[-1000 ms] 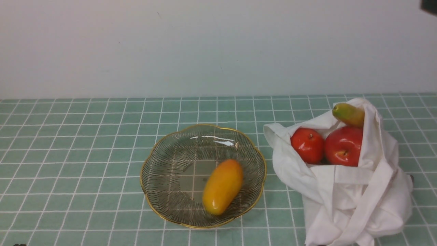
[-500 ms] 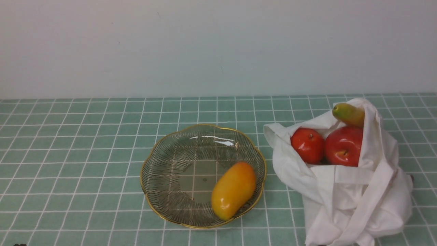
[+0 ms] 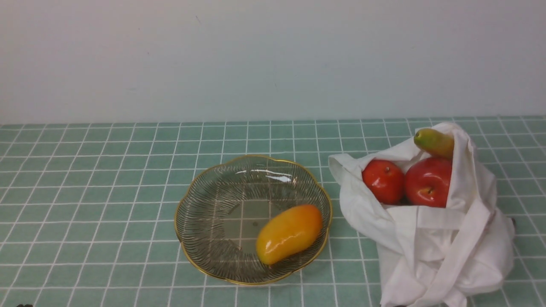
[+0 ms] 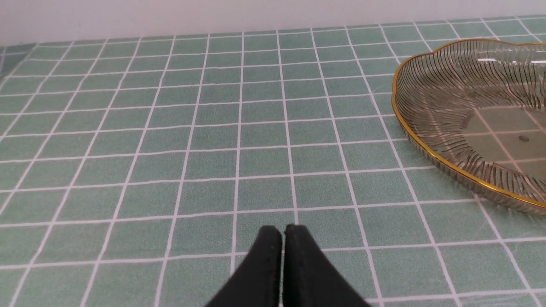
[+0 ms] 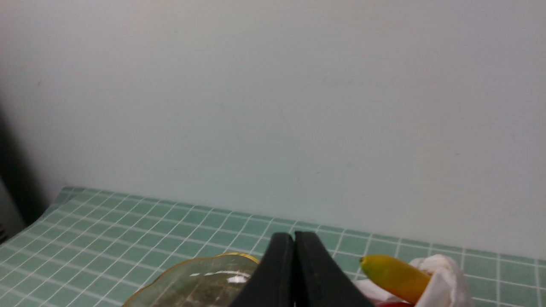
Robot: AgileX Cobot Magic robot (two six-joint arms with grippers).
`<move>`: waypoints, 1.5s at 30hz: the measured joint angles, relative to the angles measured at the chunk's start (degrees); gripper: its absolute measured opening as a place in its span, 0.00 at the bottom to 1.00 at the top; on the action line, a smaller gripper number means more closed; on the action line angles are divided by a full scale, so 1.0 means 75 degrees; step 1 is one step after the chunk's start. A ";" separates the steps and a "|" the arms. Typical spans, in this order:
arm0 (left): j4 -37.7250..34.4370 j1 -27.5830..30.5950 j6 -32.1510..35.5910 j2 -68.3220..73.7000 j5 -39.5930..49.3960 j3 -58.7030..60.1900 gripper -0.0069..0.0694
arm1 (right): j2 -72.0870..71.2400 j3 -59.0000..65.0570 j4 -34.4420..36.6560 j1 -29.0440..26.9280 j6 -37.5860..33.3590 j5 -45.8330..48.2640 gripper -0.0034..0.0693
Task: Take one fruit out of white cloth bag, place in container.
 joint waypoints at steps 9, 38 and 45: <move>0.0000 0.0000 0.0000 0.0000 0.0000 0.0000 0.08 | -0.1953 0.3515 0.1478 -0.2599 -0.1517 -0.2031 0.03; 0.0000 0.0006 0.0000 0.0000 0.0007 0.0000 0.08 | -0.3527 0.5322 0.1218 -0.3413 -0.1988 -0.0756 0.03; 0.0000 0.0006 0.0000 0.0000 0.0007 0.0000 0.08 | -0.3527 0.5322 0.1218 -0.3415 -0.1988 -0.0756 0.03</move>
